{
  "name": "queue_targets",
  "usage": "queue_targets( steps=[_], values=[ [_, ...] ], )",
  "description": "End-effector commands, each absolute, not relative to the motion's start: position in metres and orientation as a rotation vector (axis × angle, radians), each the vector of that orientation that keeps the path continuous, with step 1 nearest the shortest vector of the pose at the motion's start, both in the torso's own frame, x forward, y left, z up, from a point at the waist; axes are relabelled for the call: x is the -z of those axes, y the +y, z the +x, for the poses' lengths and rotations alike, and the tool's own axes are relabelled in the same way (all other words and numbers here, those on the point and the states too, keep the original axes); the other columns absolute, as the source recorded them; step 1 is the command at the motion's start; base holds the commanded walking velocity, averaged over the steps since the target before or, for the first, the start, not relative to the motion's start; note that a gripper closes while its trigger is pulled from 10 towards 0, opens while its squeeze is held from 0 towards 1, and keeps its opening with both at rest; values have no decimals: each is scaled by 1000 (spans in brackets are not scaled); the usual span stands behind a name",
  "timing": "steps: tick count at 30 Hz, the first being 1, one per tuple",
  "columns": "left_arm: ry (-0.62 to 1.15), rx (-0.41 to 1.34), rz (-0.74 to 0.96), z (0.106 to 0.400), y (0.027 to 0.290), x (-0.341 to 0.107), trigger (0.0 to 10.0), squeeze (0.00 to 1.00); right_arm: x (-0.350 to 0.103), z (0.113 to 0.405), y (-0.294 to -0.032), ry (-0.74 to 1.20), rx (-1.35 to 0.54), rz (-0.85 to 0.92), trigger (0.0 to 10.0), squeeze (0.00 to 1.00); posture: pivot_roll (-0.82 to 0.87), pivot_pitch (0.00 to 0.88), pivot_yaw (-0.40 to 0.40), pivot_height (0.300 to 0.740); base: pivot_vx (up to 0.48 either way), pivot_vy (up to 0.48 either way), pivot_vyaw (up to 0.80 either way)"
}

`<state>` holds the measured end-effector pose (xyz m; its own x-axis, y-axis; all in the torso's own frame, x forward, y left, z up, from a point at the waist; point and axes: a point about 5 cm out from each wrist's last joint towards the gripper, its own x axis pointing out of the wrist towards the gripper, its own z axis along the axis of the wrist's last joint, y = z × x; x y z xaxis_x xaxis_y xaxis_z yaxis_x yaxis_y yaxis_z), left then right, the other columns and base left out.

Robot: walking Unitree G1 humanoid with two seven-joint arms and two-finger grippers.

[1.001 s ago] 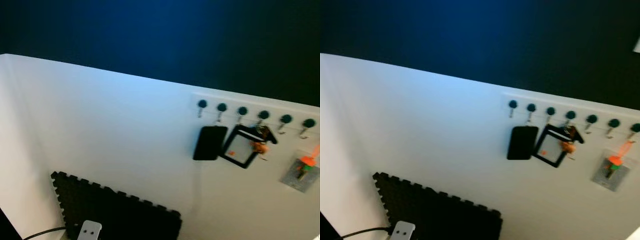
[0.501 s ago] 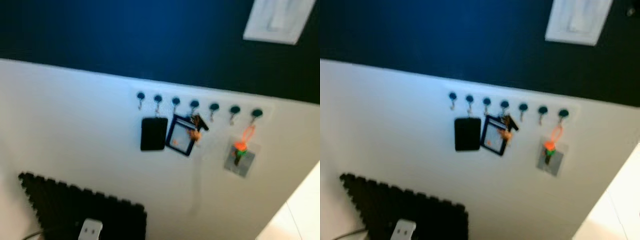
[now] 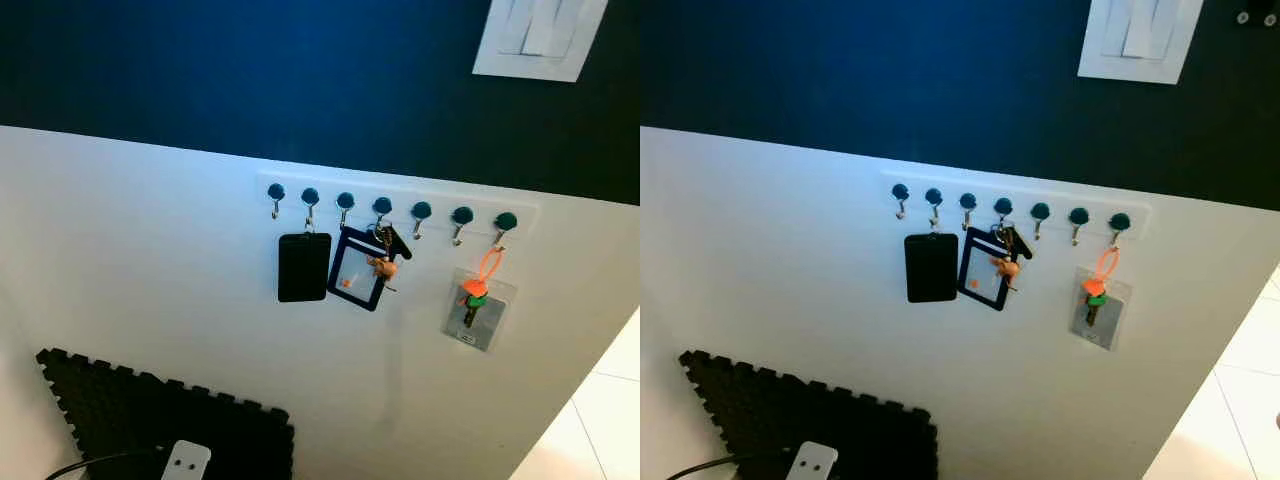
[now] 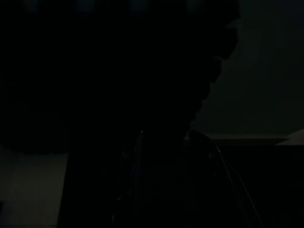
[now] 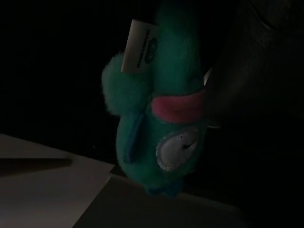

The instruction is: Hang keys on a hook

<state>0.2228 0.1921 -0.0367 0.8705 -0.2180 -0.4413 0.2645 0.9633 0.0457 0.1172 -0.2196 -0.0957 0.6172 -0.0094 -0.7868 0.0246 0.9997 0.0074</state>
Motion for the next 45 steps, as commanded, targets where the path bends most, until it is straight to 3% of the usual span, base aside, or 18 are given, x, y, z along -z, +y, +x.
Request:
queue_targets(
  steps=[1, 12, 14, 17, 27, 36, 45],
  values=[
    [467, 266, 122, 217, 194, 40, 10000, 0, 96, 113, -222, 913, 23, 11, 10000, 0, 43, 56, -30, 740, 0, -480, 0],
    [383, 264, 133, 216, 198, 33, 10000, 0, 90, 119, -222, 821, -8, -13, 10000, 0, 32, 69, -24, 740, 0, 0, 0],
    [398, 259, 123, 214, 199, 34, 10000, 0, 77, 161, -210, 727, -31, -19, 10000, 0, 38, 69, -30, 740, 0, 0, 0],
    [415, 243, 113, 213, 200, 36, 10000, 0, 74, 175, -206, 728, -26, -14, 10000, 0, 42, 69, -36, 740, 0, 0, 0],
    [455, 223, 61, 213, 196, 41, 10000, 0, 87, 157, -201, 833, 60, 97, 10000, 0, 35, 70, -28, 740, 0, 0, 0],
    [483, 224, 54, 215, 191, 43, 10000, 0, 92, 149, -203, 900, 88, 94, 10000, 0, 25, 70, -20, 740, 0, 0, 0],
    [484, 230, 60, 217, 189, 43, 10000, 0, 95, 147, -196, 936, 96, 88, 10000, 0, 24, 69, -19, 740, 0, 0, -690]
  ],
)
